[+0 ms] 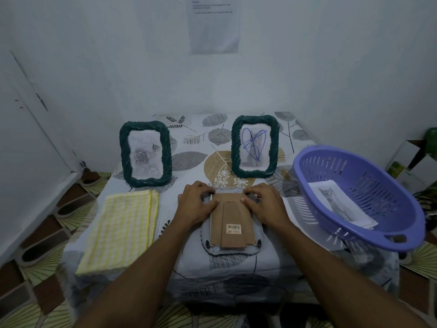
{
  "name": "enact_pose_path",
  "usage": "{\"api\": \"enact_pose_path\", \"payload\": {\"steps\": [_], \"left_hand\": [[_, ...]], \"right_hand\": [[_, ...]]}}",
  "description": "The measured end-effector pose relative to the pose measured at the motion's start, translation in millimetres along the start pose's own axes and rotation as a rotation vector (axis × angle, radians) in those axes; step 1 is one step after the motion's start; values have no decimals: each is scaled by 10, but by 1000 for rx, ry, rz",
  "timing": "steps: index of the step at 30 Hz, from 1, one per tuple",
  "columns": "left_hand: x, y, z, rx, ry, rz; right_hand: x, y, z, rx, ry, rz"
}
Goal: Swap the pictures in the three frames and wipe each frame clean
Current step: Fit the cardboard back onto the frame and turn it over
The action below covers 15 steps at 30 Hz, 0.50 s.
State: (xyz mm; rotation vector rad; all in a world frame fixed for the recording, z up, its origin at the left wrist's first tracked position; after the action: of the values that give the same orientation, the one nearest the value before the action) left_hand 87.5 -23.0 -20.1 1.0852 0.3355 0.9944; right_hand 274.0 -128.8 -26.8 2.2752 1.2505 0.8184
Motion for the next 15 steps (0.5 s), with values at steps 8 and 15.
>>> {"api": "enact_pose_path", "payload": {"steps": [8,15], "left_hand": [[-47,16,-1,-21,-34,-17],[-366,206,114,-45,-67,52]], "right_hand": [[-18,13,-18,3,-8,-27],[-371,250,-196,17,31,-31]]}}
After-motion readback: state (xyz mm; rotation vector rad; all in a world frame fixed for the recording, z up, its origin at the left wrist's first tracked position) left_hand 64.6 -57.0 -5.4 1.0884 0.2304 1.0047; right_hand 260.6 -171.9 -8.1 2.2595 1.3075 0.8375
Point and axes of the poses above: each hand's wrist, its own x-axis towards the middle knuckle, its own y-axis out of the back of the hand, z = x × y, the point moved 4 cm from there along x, towards the middle knuckle, and after that the axes turned 10 degrees about x, right-handed, at the moved point
